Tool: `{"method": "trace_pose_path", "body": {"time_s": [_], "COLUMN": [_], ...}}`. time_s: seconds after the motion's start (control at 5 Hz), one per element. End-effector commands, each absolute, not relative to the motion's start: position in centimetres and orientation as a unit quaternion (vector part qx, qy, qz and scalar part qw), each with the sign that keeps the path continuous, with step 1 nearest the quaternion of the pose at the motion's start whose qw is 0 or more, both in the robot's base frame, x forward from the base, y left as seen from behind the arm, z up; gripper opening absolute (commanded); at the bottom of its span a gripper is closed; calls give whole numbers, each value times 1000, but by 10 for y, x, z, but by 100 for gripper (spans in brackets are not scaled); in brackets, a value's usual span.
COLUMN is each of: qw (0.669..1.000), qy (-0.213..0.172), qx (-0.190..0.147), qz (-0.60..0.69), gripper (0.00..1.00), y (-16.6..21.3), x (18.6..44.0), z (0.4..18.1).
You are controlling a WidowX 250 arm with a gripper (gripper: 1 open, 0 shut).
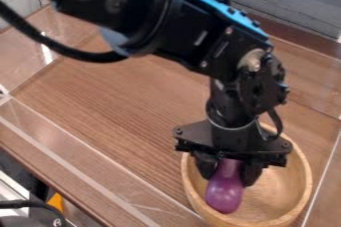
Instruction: Remove the purple eggplant from inside the brown bowl and put it on the table
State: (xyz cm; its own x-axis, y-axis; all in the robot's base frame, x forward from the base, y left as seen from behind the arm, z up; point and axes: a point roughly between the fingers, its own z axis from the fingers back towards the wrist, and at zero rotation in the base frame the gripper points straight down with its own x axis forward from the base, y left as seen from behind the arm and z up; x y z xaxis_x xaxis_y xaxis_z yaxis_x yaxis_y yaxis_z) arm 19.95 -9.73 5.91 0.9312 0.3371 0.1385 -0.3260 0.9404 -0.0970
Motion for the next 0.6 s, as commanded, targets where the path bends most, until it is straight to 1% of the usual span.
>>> {"method": "trace_pose_path", "body": {"time_s": [0.0,0.4], "qw": [981,982], "qy": [-87,-73], "qx": [-47,-44], "qz": [169,166], "gripper": [0,0], "y": [-102,-103], "x": [212,217], "z": [65,60]}}
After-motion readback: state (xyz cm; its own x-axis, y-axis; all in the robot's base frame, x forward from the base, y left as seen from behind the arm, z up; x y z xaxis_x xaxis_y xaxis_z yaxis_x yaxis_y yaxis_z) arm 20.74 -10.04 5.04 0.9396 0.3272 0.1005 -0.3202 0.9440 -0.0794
